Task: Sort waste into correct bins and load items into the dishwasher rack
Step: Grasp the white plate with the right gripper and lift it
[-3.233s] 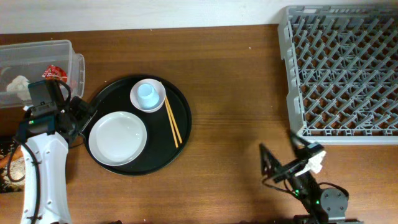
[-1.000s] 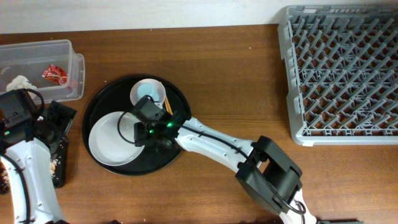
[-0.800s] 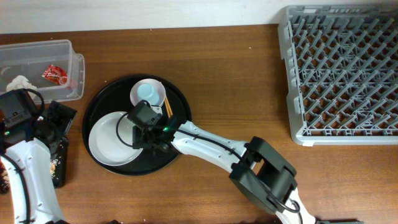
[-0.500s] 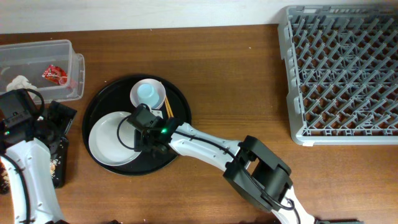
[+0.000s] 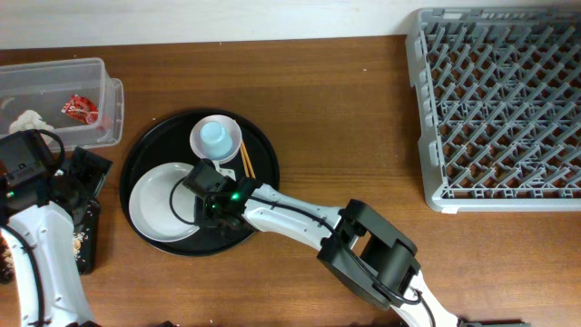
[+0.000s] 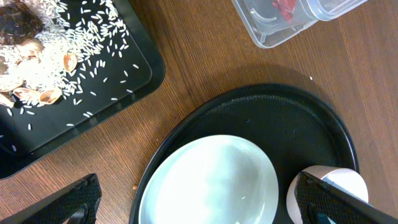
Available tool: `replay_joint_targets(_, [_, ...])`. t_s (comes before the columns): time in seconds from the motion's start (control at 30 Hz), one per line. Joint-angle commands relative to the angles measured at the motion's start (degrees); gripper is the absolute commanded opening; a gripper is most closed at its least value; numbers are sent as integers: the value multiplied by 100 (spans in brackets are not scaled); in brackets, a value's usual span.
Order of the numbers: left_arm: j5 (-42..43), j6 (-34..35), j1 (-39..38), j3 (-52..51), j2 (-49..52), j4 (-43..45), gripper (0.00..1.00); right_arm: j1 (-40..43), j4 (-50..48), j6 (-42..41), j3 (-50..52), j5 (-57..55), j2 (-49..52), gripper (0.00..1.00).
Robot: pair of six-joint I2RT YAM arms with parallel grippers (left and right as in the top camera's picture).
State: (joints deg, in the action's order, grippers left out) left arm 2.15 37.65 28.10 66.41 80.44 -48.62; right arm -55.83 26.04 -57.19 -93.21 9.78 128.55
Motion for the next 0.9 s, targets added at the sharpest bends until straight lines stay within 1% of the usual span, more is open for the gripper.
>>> replay_joint_targets(0.0, [2,70,20,17,-96,9,99,-28,-35,-33,-59,-57,96,18])
replay_joint_targets(0.13, [2,70,20,17,-96,9,99,46,20,-33,-116,-57,94,4])
replay_joint_targets(0.3, [2,72,20,17,-96,9,99,326,688,-26,-190,-44,-129,4])
replay_joint_targets(0.4, [2,70,20,17,-96,9,99,551,1012,52,-201,181,-302,4])
replay_joint_targets(0.47, [2,72,20,15,-96,9,99,863,1233,422,-201,509,-579,4])
replay_joint_targets(0.63, [2,70,20,17,-96,9,99,1401,2028,1224,-201,765,-1447,4])
replay_joint_targets(0.73, [2,72,20,17,-96,9,99,1462,2343,1506,-201,911,-2035,4])
replay_joint_targets(0.8, [2,70,20,17,-96,9,99,1469,2485,1532,-201,909,-2328,4])
replay_joint_targets(0.87, [2,70,20,17,-96,9,99,1591,2640,1805,-201,841,-2643,4])
